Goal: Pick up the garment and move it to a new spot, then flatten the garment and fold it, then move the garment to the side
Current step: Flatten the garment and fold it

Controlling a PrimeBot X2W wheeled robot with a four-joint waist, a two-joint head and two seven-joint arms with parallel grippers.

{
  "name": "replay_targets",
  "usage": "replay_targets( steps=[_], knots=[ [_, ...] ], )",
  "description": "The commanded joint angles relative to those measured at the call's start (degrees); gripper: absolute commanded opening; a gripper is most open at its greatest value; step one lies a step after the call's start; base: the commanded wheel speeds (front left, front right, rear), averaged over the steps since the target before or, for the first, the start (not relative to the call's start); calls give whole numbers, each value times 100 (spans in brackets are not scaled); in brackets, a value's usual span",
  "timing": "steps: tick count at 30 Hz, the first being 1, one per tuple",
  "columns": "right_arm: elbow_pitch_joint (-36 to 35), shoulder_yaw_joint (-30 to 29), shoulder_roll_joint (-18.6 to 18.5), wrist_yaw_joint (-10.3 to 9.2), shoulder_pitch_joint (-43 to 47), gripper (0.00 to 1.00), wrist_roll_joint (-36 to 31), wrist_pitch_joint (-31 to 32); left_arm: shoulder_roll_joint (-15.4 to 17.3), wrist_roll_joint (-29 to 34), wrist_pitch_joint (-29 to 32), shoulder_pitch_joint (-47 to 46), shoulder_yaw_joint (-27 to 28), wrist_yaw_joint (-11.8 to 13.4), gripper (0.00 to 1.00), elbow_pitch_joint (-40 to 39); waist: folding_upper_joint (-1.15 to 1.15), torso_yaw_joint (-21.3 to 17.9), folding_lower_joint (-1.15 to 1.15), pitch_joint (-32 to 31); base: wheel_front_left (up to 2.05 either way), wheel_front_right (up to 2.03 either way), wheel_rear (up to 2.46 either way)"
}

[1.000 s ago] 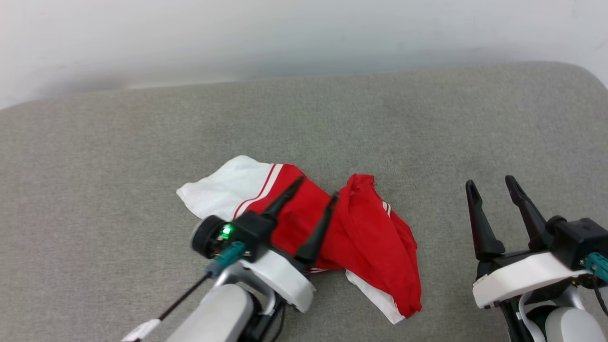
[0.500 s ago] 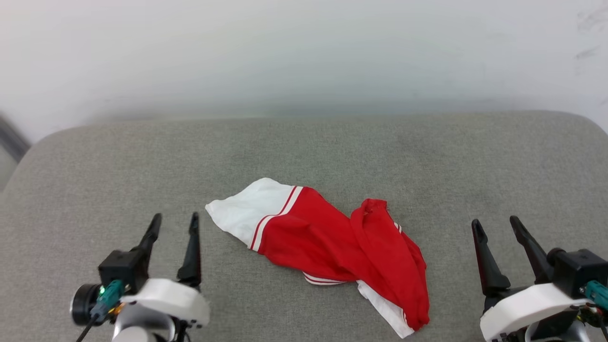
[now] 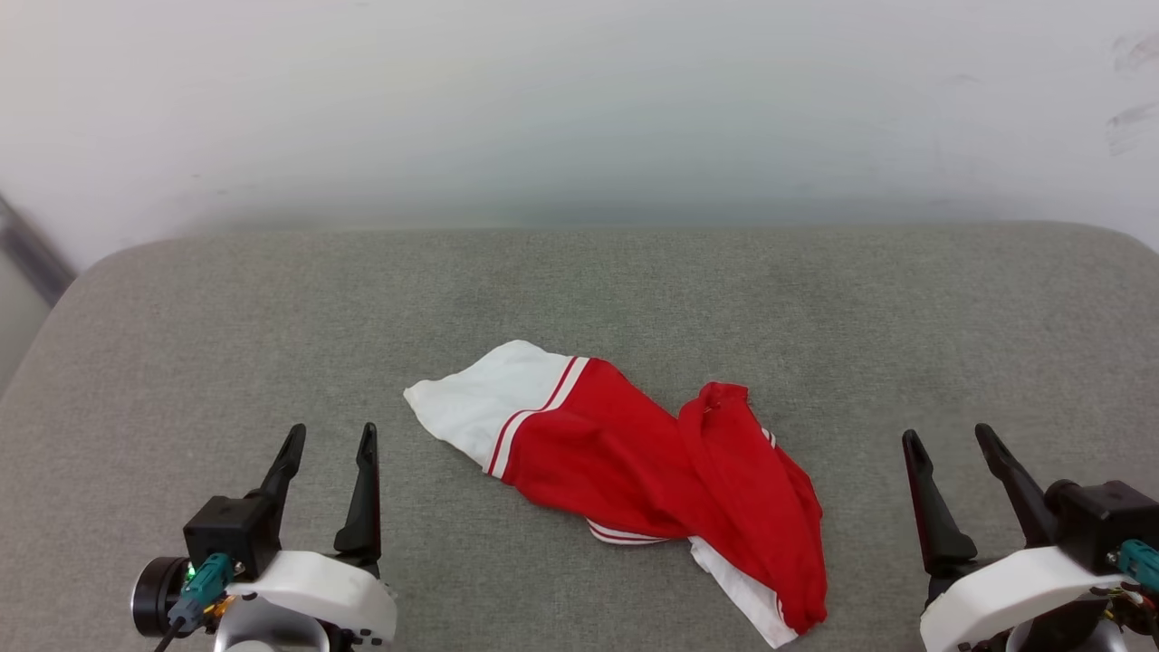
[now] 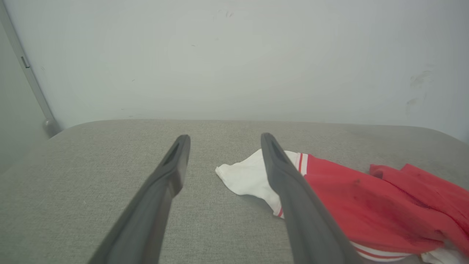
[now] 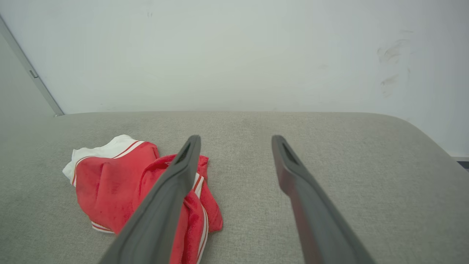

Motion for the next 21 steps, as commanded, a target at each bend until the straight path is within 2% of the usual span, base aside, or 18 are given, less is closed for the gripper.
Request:
replay_targets(
  steps=[1, 5, 8, 15, 21],
  knots=[
    [1, -18, 10, -2, 25, 100, -14, 6, -12, -2, -27, -51, 7, -12, 100, 9, 0, 14, 0, 5, 0, 0, 0],
    [144, -5, 12, -2, -85, 100, 149, 435, -64, 10, -27, -148, -1, -58, 100, 30, 0, 103, 0, 64, 0, 0, 0],
    [244, 92, -23, -2, -261, 100, 358, 1243, -157, 26, -26, -178, -22, -88, 100, 7, 0, 206, 0, 152, 0, 0, 0],
    [339, 923, -592, -2, -675, 100, 859, 3591, -302, 100, -21, -414, 1, -268, 100, 137, 0, 459, 0, 416, 0, 0, 0],
    [429, 1370, -839, -2, -978, 100, 1060, 4594, -484, 222, -22, -609, 106, -424, 100, 217, 0, 687, 0, 645, 0, 0, 0]
  ],
)
